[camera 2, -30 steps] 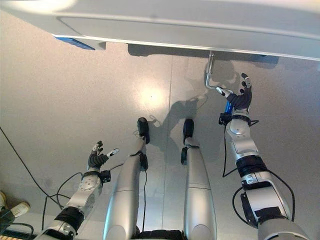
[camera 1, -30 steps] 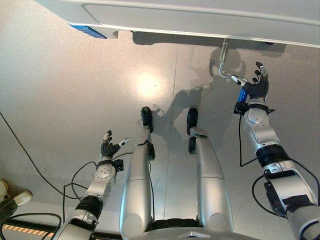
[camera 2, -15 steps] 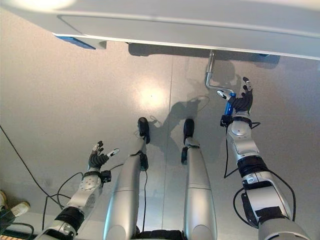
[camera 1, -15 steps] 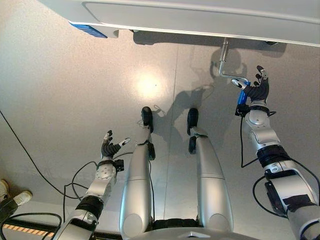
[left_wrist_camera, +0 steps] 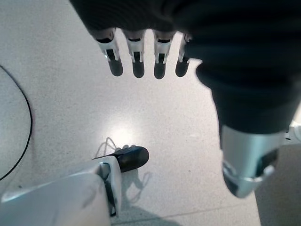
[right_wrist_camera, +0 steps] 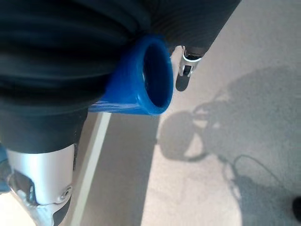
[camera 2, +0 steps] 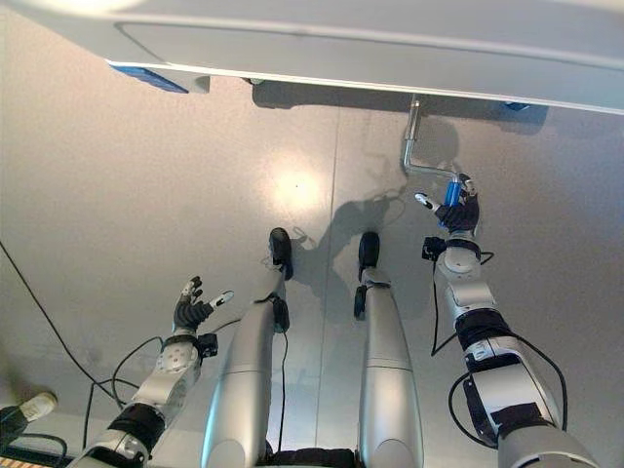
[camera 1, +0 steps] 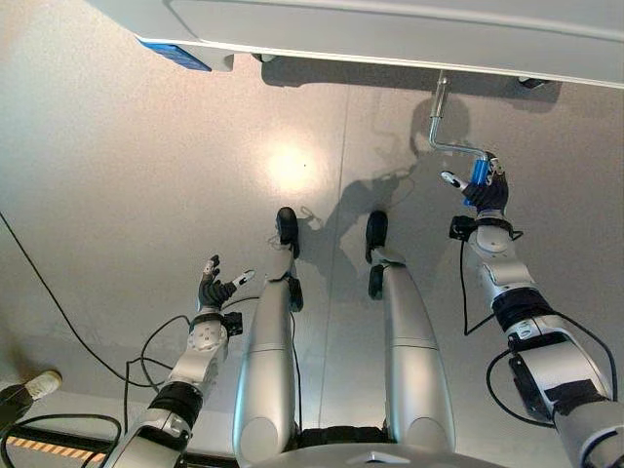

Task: Raise the hospital bed

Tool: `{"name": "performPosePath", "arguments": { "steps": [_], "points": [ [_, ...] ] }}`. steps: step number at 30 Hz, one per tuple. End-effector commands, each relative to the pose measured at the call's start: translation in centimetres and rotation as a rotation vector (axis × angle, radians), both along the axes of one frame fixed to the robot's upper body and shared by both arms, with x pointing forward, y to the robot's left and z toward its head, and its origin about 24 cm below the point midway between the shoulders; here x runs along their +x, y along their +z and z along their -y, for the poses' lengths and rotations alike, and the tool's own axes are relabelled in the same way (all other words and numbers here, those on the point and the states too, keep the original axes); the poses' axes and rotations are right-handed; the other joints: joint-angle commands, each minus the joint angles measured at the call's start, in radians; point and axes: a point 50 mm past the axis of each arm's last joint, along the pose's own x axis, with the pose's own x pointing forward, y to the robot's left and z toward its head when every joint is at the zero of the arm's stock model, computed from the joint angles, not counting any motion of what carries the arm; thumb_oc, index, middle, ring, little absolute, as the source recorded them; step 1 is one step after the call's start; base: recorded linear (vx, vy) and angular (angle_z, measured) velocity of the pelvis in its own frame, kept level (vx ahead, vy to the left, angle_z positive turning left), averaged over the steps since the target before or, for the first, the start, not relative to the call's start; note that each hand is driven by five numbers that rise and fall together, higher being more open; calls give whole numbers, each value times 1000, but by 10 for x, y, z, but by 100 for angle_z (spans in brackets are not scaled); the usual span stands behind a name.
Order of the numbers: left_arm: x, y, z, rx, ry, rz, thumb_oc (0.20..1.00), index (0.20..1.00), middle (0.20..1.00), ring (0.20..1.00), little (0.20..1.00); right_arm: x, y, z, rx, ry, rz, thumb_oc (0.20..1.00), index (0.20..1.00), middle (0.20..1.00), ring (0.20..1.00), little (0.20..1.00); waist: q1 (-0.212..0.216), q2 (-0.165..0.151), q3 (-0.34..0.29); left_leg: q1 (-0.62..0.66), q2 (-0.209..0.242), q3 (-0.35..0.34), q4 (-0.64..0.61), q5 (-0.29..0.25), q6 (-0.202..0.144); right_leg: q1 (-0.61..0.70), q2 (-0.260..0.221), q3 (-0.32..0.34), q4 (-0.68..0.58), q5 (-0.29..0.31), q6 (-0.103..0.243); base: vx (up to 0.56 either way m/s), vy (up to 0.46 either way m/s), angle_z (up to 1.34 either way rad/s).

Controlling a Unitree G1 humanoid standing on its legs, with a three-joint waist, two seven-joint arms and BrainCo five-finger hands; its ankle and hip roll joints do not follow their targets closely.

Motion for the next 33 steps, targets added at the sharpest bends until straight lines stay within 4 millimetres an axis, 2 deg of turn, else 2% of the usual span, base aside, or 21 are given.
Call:
{"name": "performPosePath", "arguments": {
  "steps": [1, 28, 29, 30, 31, 33],
  "points": [
    [-12, -9, -2, 9, 8, -28, 1000, 1000, 1000, 1000, 1000, -8, -16, 14, 36, -14, -49, 1000, 1000, 1000, 1000, 1000, 3, 22, -20, -37, 11, -9, 126, -73, -12, 12, -28, 28, -104, 114, 108, 0, 0, 0],
    [-9, -9, 3, -12, -52, -38, 1000, 1000, 1000, 1000, 1000, 8, 3, 37, 14, -8, -132, 1000, 1000, 1000, 1000, 1000, 22, 39, -20, -37, 6, -9, 120, -69, -11, 8, -31, 29, -103, 117, 111, 0, 0, 0],
    [-9, -9, 3, -13, -55, -37, 1000, 1000, 1000, 1000, 1000, 8, 4, 38, 8, -8, -132, 940, 940, 940, 940, 940, 22, 39, -20, -38, 6, -9, 120, -69, -11, 8, -30, 29, -103, 116, 111, 0, 0, 0],
    [-9, -9, 4, -13, -61, -37, 1000, 1000, 1000, 1000, 1000, 8, 6, 40, -3, -11, -130, 357, 357, 357, 357, 357, 22, 40, -20, -40, 6, -10, 122, -69, -10, 4, -31, 29, -100, 116, 111, 0, 0, 0],
    [-9, -9, 4, -13, -61, -37, 1000, 1000, 1000, 1000, 1000, 8, 6, 40, -3, -11, -130, 222, 222, 222, 222, 222, 22, 40, -20, -40, 6, -10, 122, -69, -10, 4, -31, 29, -100, 116, 111, 0, 0, 0],
    [-10, -10, 6, -20, -63, -39, 1000, 1000, 1000, 1000, 1000, 8, 8, 41, -5, -18, -121, 200, 200, 200, 200, 200, 23, 41, -20, -40, 6, -11, 122, -70, -10, 4, -31, 28, -99, 115, 111, 0, 0, 0]
  ]
}}
